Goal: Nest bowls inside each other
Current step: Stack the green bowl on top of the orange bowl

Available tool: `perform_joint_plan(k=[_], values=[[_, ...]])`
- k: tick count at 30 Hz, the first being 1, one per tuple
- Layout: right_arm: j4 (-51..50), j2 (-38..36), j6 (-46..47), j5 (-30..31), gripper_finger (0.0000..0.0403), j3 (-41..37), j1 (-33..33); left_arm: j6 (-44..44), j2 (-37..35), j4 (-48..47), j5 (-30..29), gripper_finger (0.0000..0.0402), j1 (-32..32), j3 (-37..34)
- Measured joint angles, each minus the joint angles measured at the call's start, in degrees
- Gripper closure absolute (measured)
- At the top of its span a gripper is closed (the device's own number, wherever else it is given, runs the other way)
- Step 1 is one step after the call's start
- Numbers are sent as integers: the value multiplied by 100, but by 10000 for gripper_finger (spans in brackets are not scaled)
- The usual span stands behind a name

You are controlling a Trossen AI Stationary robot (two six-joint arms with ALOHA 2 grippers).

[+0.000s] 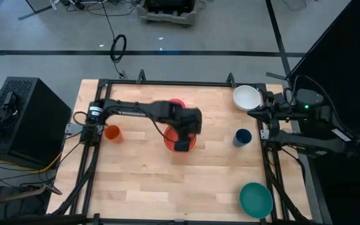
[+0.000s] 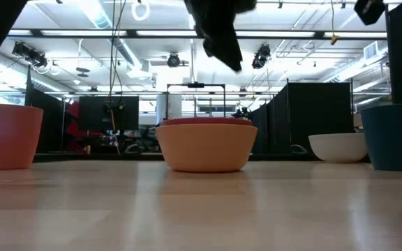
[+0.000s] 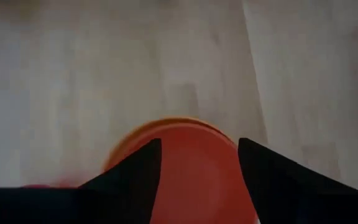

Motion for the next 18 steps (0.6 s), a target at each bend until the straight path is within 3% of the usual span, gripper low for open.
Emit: perform_joint_plan(k=[7,18], values=[[-1817,600,-712,40,403,581,77,-337,-700,810,355,219,454,-106],[-1983,807,-434,635,403,604,1021,-1517,-1612,2923,459,232,549,-1824]])
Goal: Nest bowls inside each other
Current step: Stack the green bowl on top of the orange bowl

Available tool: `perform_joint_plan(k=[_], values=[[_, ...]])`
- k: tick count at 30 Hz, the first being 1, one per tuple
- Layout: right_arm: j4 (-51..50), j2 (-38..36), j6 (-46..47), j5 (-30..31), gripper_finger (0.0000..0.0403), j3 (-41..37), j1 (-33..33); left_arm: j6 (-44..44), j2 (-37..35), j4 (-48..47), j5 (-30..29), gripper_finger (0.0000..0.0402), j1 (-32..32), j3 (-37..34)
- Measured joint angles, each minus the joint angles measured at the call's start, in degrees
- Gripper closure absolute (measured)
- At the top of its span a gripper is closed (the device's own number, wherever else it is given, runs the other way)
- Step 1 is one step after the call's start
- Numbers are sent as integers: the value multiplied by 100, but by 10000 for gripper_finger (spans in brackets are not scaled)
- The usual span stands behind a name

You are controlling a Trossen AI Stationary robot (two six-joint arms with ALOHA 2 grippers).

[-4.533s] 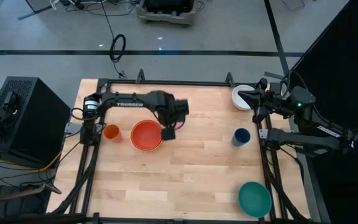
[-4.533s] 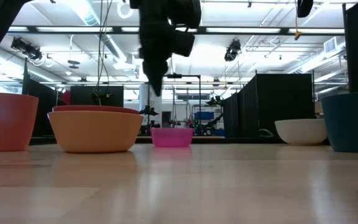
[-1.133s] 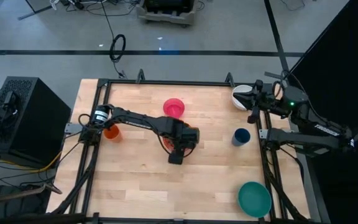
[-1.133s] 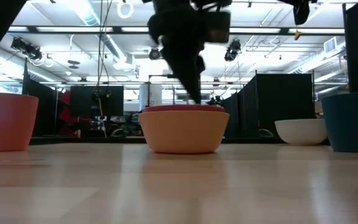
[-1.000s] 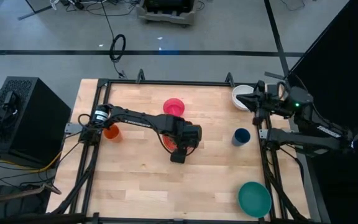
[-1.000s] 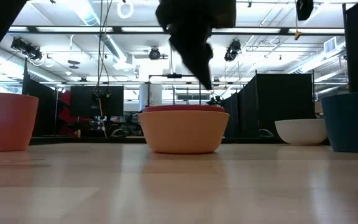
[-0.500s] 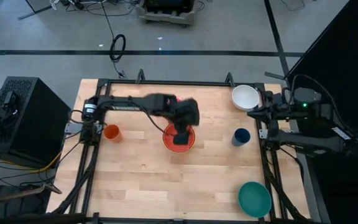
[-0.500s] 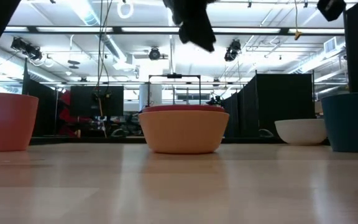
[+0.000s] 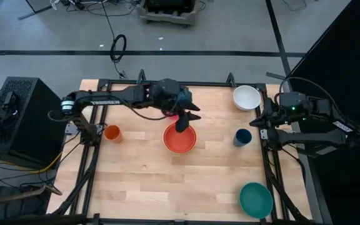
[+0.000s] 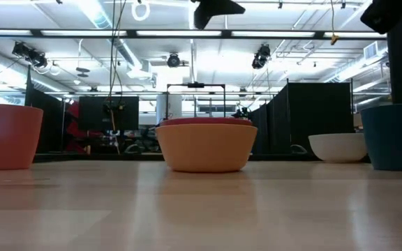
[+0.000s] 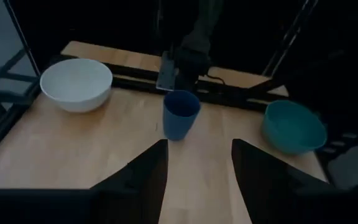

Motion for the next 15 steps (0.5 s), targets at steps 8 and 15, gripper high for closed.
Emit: perform_joint_plan(k=[8,15], values=[[-240,275,134,345,403,-83,860,-664,-488,1213,47,240,46,-987],[-303,661,658,452,403,-631,2321,-713,-488,1252,-60,238,53,-996]])
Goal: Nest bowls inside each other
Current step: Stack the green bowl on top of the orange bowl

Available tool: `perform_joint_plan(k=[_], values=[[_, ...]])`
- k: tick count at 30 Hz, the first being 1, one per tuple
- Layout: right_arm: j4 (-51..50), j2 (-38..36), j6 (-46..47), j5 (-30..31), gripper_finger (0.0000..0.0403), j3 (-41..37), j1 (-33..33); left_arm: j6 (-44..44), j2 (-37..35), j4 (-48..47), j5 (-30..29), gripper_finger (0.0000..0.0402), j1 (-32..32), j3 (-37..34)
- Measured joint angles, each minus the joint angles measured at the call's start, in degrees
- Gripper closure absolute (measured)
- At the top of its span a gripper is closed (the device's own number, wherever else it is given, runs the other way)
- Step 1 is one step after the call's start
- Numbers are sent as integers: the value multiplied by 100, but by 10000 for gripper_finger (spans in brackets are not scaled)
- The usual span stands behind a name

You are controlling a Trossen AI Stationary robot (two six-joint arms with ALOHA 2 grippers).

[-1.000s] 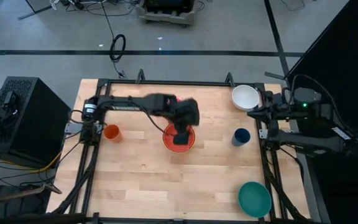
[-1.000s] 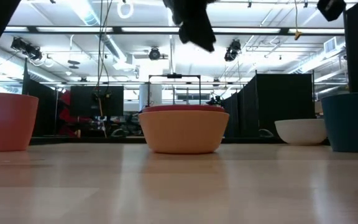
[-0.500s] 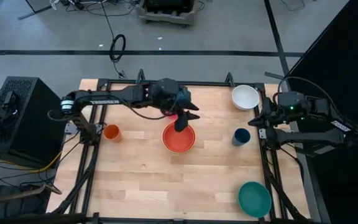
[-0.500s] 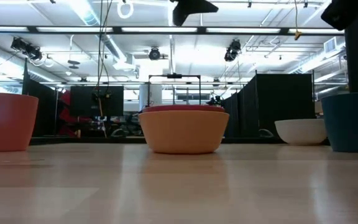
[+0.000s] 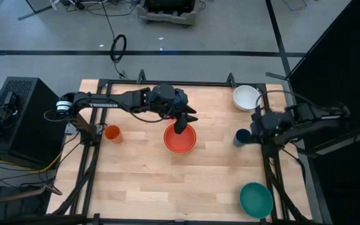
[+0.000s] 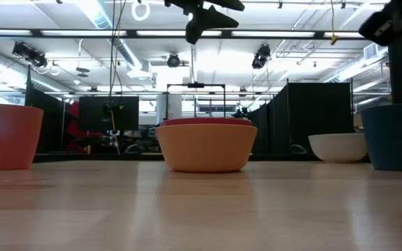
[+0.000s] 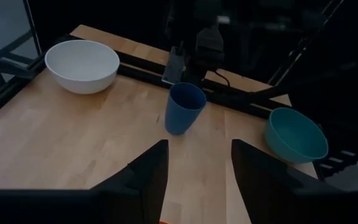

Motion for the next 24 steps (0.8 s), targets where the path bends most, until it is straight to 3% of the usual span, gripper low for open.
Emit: perform_joint_plan(k=[20,24], values=[[1572,1613,3380,616,403,-937,4087,104,0,-9,42,243,27,0],[2413,1959,3584,152,403,-1167,4234,111,0,-11,113,243,28,0]])
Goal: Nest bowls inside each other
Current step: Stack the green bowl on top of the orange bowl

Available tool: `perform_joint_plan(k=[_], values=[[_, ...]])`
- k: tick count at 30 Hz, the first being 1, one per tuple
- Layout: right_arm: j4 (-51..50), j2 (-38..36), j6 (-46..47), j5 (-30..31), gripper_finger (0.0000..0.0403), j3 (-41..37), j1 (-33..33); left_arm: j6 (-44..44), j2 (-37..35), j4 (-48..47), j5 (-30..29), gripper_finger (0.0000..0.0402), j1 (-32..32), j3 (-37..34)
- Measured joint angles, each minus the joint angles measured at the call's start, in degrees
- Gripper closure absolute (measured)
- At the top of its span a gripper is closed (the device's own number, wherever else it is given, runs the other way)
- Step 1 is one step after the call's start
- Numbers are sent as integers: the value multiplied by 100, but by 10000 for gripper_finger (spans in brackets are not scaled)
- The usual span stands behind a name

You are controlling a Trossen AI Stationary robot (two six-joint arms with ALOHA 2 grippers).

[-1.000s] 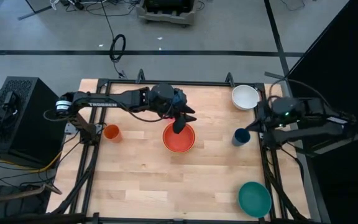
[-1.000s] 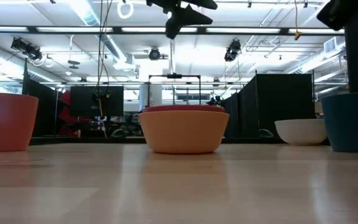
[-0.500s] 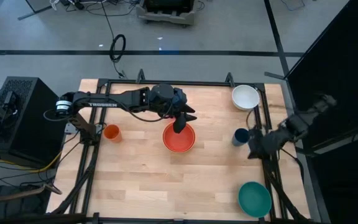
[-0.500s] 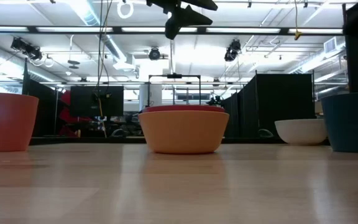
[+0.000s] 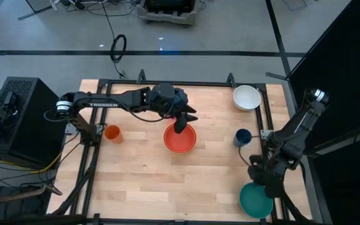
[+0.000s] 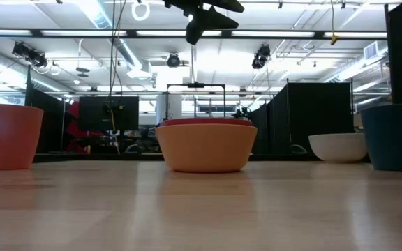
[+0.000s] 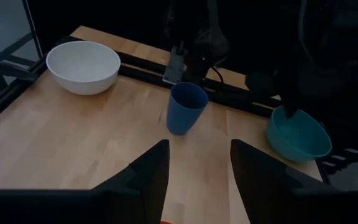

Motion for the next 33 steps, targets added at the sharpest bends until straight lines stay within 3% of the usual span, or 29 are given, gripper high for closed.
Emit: perform_joint_plan(k=[6,26,33], values=[[190,507,26,-374,389,-81,-5,-41,0,0,111,243,-4,0],[198,553,581,-101,176,-81,-475,-132,2,-10,246,243,-40,0],[248,522,578,-168,189,-81,-579,-135,4,-125,246,243,-46,0]])
